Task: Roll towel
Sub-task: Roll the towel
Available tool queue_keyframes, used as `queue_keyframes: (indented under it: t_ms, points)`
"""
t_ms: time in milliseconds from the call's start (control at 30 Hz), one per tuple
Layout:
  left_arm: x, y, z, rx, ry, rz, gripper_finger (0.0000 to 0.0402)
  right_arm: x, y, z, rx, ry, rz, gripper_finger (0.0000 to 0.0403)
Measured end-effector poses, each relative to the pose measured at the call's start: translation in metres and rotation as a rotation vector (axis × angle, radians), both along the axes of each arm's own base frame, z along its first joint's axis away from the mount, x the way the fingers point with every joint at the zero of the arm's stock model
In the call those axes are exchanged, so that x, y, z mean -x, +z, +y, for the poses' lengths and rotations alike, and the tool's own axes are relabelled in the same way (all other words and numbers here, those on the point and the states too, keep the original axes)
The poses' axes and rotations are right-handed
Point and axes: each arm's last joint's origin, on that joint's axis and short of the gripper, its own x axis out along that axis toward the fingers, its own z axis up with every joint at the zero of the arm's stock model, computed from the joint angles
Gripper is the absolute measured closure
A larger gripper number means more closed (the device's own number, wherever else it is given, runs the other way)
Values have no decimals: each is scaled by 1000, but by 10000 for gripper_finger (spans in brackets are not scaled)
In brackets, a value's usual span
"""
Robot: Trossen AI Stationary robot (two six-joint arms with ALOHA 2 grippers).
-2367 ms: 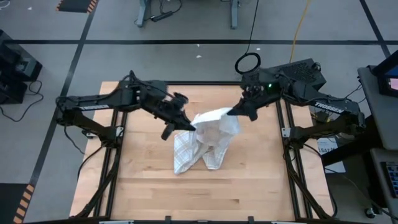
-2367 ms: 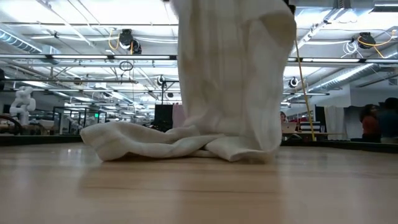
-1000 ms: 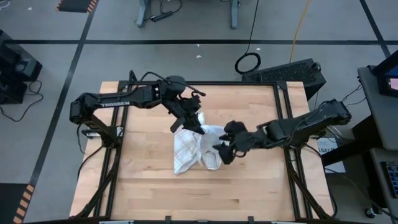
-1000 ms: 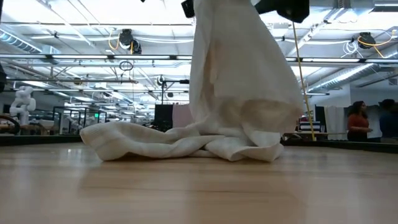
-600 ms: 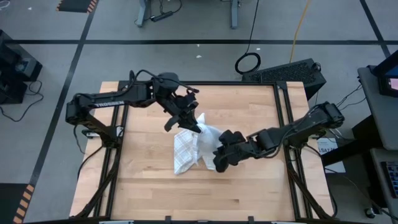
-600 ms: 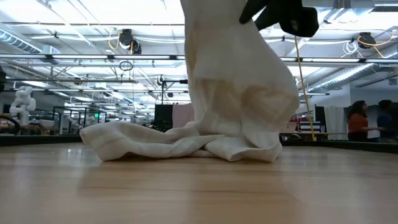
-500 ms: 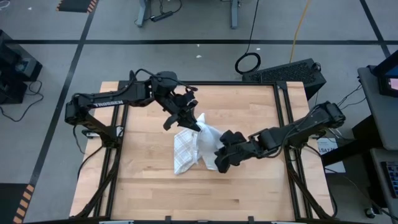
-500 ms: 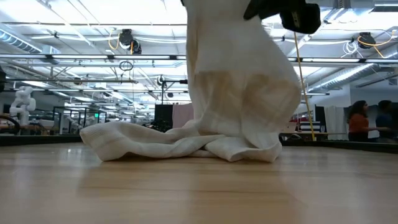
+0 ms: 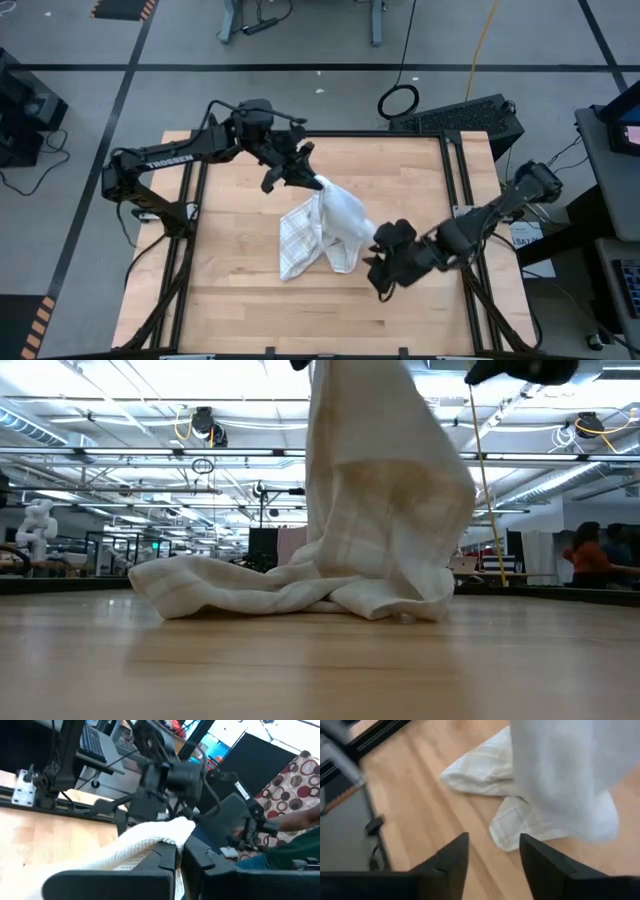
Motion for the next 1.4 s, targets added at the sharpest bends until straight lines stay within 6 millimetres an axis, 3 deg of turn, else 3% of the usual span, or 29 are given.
queue_keyframes:
  t_ms: [133, 267, 400, 567, 767, 967, 1400]
  points:
    - [0, -1, 2, 2, 6, 6, 391, -5, -29, 4, -94, -157, -18, 202]
    - [0, -1, 2, 2, 5, 4, 391, -8, -59, 6, -77, -135, -42, 193]
    - [0, 0, 2, 37, 10, 27, 391, -11, -75, 5, 43, -128, -137, 193]
    - [2, 2, 1, 40, 10, 18, 391, -12, -90, 1, 0, -204, -255, 192]
    - [2, 6, 1, 35, 11, -16, 391, -5, -115, -5, -9, -237, -281, 192]
    - [2, 7, 1, 43, 12, -20, 391, -10, -114, -13, 56, -307, -424, 192]
    - [2, 7, 1, 24, 10, -35, 391, -24, -83, -9, 124, -203, -651, 194]
